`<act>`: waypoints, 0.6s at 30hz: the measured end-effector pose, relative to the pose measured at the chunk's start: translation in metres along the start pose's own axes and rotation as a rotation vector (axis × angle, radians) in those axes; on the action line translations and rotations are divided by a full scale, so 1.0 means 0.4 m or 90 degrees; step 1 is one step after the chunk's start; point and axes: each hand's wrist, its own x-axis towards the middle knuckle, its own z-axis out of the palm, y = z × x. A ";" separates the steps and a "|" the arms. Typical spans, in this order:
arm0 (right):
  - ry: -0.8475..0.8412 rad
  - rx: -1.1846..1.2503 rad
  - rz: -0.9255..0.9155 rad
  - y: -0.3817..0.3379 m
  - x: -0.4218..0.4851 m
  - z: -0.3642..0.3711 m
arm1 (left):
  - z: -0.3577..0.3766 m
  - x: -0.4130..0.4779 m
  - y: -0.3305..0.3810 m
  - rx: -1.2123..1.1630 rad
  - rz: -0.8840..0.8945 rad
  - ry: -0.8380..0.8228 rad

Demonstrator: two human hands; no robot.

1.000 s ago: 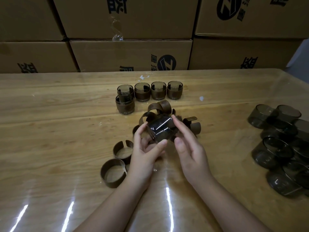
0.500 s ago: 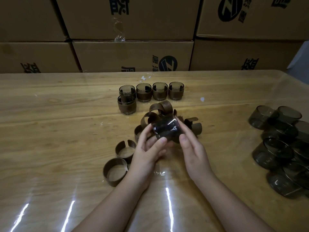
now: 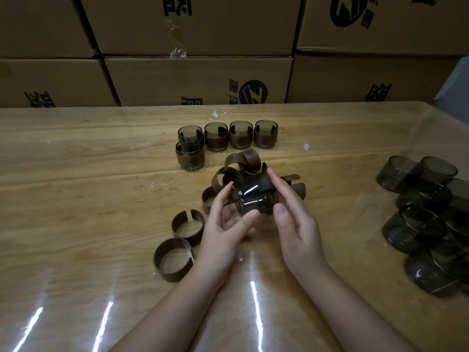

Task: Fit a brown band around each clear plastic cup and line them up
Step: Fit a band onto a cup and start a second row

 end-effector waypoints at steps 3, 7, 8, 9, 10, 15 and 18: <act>-0.003 0.032 0.037 0.001 0.004 -0.006 | 0.002 -0.002 0.003 0.003 -0.015 -0.021; -0.031 0.087 0.120 0.009 0.013 -0.007 | 0.000 -0.006 0.009 0.001 -0.030 -0.043; -0.035 0.098 0.141 0.014 0.012 -0.007 | 0.001 -0.008 0.010 0.003 -0.029 -0.042; -0.039 0.099 0.158 0.019 0.011 -0.006 | 0.004 -0.009 0.010 0.007 -0.025 -0.041; -0.045 0.089 0.167 0.021 0.010 -0.005 | 0.006 -0.011 0.009 0.014 -0.018 -0.041; -0.078 0.033 0.149 0.016 0.006 -0.004 | 0.013 -0.021 0.007 0.101 0.032 -0.025; -0.059 -0.013 0.128 0.016 0.006 -0.008 | 0.014 -0.026 0.012 0.156 0.057 -0.028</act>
